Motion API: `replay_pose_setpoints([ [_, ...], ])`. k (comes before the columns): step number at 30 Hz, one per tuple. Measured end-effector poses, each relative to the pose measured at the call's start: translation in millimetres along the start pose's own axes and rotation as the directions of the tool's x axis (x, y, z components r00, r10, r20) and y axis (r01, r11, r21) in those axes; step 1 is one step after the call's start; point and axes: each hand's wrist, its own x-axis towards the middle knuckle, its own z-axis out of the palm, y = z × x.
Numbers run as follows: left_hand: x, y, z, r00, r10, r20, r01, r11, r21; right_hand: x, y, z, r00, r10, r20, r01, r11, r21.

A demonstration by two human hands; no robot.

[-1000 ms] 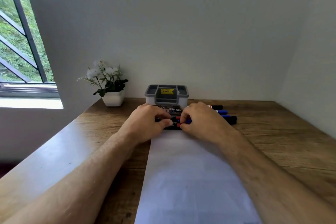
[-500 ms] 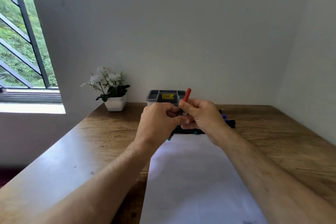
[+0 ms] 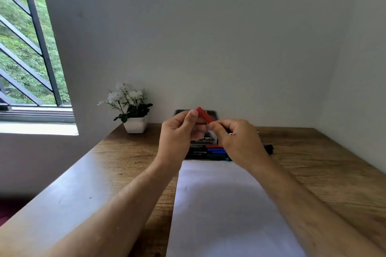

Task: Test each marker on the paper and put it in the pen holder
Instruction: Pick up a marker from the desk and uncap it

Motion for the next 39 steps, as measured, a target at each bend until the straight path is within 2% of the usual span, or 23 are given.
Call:
replay_pose_setpoints([
  [2,1,-2,-1,0.998,-0.055,0.013,0.056,0.997,-0.06,-1,3,-2,0.995,-0.103,-0.009,0.1,0.978,-0.183],
  [5,3,-3,-3,0.99,-0.135,0.035,0.139,0.976,-0.168,-1,4,-10,0.987,-0.16,0.0,0.153,0.949,-0.276],
  [9,3,-2,-3,0.981,-0.19,0.048,0.196,0.959,-0.205,-1,1,-11,0.985,-0.17,0.022,0.167,0.927,-0.336],
  [15,2,2,-6,0.987,-0.162,0.022,0.163,0.965,-0.203,-4,-2,-10,0.994,-0.112,-0.001,0.1,0.889,-0.446],
  [22,8,4,-15,0.982,-0.156,-0.106,0.131,0.969,-0.209,-6,8,5,0.999,-0.005,0.033,0.012,0.975,-0.223],
  [25,11,4,-22,0.968,-0.192,-0.16,0.151,0.96,-0.237,-7,10,9,0.995,0.068,0.075,-0.056,0.986,-0.155],
  [29,13,5,-25,0.941,-0.29,-0.174,0.24,0.935,-0.26,-6,12,11,0.986,0.142,0.082,-0.145,0.989,0.028],
  [31,11,8,-26,0.932,-0.334,-0.141,0.31,0.936,-0.17,-8,11,10,0.984,0.161,0.074,-0.169,0.977,0.133],
  [33,9,11,-30,0.928,-0.363,-0.082,0.367,0.929,0.05,-10,7,7,0.982,0.171,0.081,-0.186,0.952,0.244],
  [35,8,13,-36,0.926,-0.378,-0.011,0.367,0.89,0.269,-8,-1,2,0.974,0.203,0.101,-0.227,0.886,0.405],
  [37,7,16,-41,0.92,-0.388,0.057,0.343,0.867,0.361,-3,-9,-1,0.958,0.254,0.131,-0.284,0.796,0.535],
  [39,5,19,-44,0.913,-0.401,0.081,0.342,0.857,0.384,2,-16,-1,0.944,0.284,0.166,-0.329,0.782,0.53],
])
